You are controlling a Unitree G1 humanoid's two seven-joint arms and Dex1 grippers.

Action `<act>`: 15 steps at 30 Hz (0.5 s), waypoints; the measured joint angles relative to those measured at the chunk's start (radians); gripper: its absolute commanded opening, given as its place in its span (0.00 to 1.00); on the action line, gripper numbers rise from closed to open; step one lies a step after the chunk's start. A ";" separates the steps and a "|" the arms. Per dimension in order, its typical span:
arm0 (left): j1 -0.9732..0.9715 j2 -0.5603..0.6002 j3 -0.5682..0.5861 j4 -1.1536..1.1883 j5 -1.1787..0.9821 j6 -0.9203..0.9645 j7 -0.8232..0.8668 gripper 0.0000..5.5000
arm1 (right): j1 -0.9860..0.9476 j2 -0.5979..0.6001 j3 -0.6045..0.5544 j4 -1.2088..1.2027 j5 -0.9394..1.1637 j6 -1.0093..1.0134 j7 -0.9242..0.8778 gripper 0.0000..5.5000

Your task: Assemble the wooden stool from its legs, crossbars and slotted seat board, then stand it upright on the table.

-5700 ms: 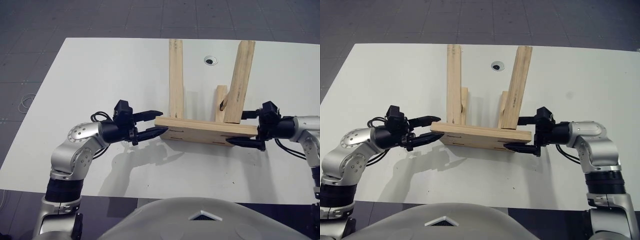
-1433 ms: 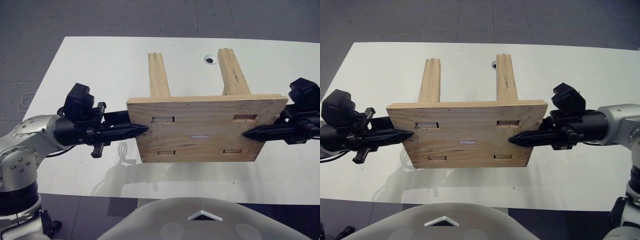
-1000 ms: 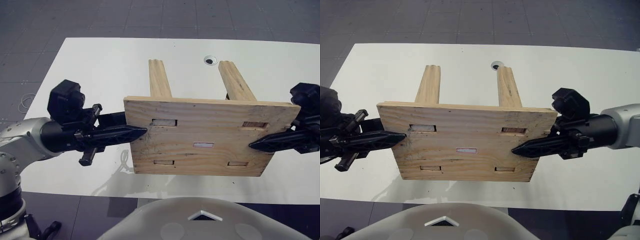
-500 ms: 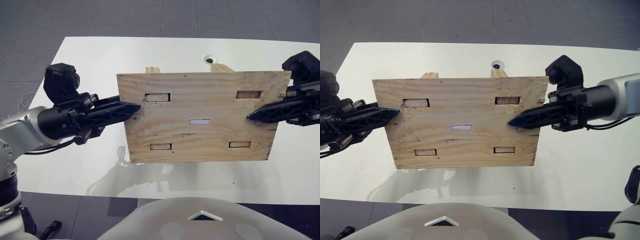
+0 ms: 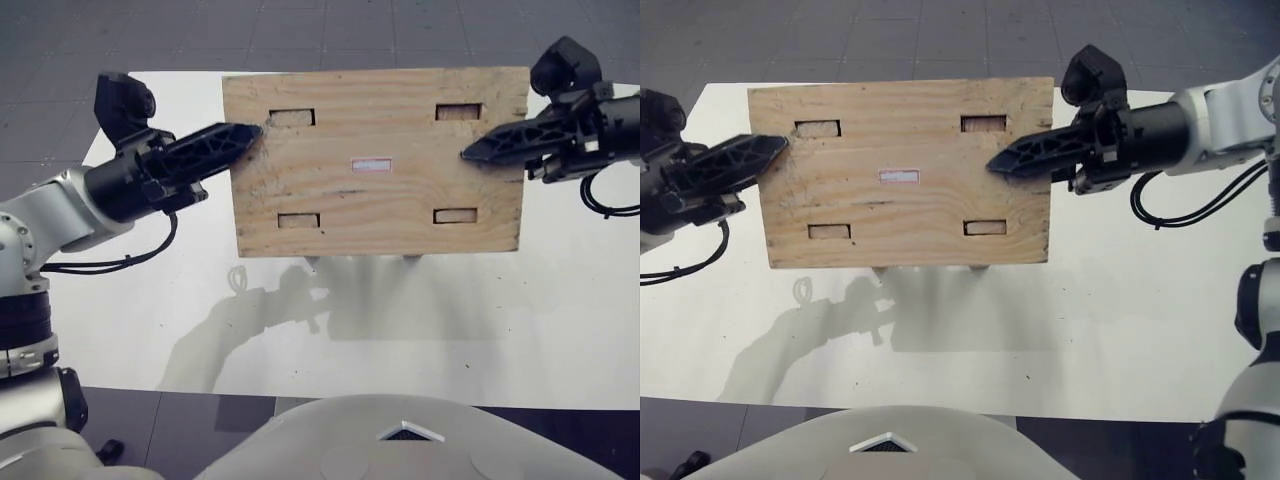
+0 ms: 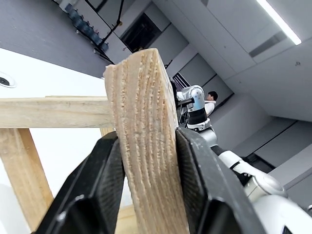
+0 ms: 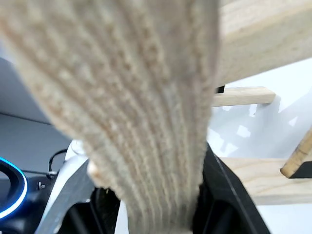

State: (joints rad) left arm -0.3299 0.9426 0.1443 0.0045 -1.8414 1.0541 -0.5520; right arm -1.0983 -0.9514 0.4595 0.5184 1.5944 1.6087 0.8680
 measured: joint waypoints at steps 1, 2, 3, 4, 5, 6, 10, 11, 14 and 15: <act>-0.038 -0.019 -0.016 0.053 0.001 0.003 0.018 0.27 | -0.022 0.032 -0.004 0.052 -0.030 0.000 -0.001 0.29; -0.057 -0.030 -0.022 0.083 0.000 0.006 0.027 0.27 | -0.033 0.051 -0.011 0.083 -0.049 0.000 -0.001 0.29; -0.081 -0.046 -0.029 0.122 0.001 0.009 0.042 0.27 | -0.042 0.079 -0.024 0.125 -0.073 0.000 -0.001 0.29; -0.096 -0.057 -0.032 0.144 0.000 0.011 0.052 0.27 | -0.046 0.092 -0.036 0.144 -0.091 -0.001 -0.001 0.29; -0.113 -0.073 -0.034 0.171 0.000 0.013 0.065 0.27 | -0.052 0.108 -0.051 0.166 -0.112 -0.001 -0.001 0.29; -0.132 -0.092 -0.036 0.199 0.000 0.015 0.081 0.27 | -0.059 0.123 -0.068 0.188 -0.138 -0.003 -0.001 0.29; -0.181 -0.148 -0.034 0.286 0.017 0.012 0.109 0.27 | -0.070 0.173 -0.115 0.252 -0.207 -0.040 0.000 0.29; -0.192 -0.157 -0.033 0.303 0.026 0.011 0.110 0.27 | -0.072 0.186 -0.125 0.271 -0.219 -0.054 0.000 0.29; -0.247 -0.189 -0.032 0.377 0.081 0.008 0.112 0.27 | -0.088 0.235 -0.157 0.359 -0.271 -0.123 0.005 0.29; -0.262 -0.197 -0.031 0.396 0.097 0.007 0.111 0.27 | -0.091 0.249 -0.167 0.383 -0.286 -0.148 0.008 0.29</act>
State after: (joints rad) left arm -0.5920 0.7457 0.1129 0.4004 -1.7448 1.0612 -0.4406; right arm -1.1893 -0.7026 0.2921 0.9017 1.3080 1.4604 0.8760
